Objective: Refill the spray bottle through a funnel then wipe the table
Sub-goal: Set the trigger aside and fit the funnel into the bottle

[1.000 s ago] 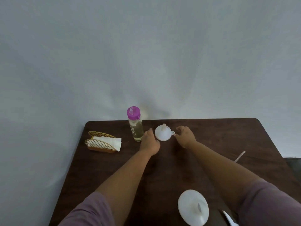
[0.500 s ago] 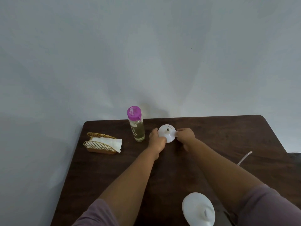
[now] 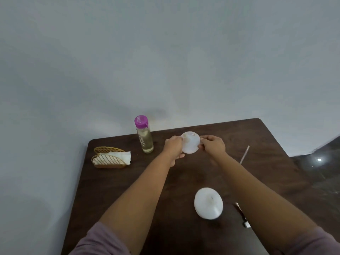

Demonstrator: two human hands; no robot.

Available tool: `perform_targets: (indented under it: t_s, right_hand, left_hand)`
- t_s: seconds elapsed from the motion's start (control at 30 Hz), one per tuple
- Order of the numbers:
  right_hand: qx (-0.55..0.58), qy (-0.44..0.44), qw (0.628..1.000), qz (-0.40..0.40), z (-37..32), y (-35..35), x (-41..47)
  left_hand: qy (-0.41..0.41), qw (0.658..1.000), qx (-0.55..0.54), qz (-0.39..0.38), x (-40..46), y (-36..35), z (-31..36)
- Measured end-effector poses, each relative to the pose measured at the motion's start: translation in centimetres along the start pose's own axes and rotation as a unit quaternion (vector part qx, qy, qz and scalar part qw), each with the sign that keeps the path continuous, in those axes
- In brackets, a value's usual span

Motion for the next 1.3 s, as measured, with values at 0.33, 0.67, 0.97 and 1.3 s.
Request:
perform_targets:
  t_s: [0.33, 0.67, 0.97, 1.3]
  right_hand:
    - [0.038, 0.1, 0.989, -0.1, -2.9, 5.7, -9.0]
    - [-0.05, 0.213, 0.97, -0.103, -1.2, 9.9, -14.3]
    - [-0.01, 0.208, 0.974, -0.094, 0.2, 12.1, -15.1]
    - [0.033, 0.121, 0.986, -0.106, 3.0, 12.0, -14.2]
  left_hand:
    - [-0.054, 0.98, -0.189, 0.012, -13.0, -0.8, -1.9]
    - [-0.078, 0.962, -0.252, 0.071, -19.4, -3.4, -2.9]
    - [-0.094, 0.97, -0.219, 0.046, -21.4, -5.5, -4.5]
    - [-0.058, 0.978, -0.187, 0.068, -20.2, -5.5, -6.7]
Point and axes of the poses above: each hand's wrist, its own x-axis towards the middle knuckle, its own y-axis out of the back of the hand, z = x × y, the point moved 5 cm from there along x, towards the middle knuckle, and after that the axes turned 1 degree about x, right-handed, at the moved point
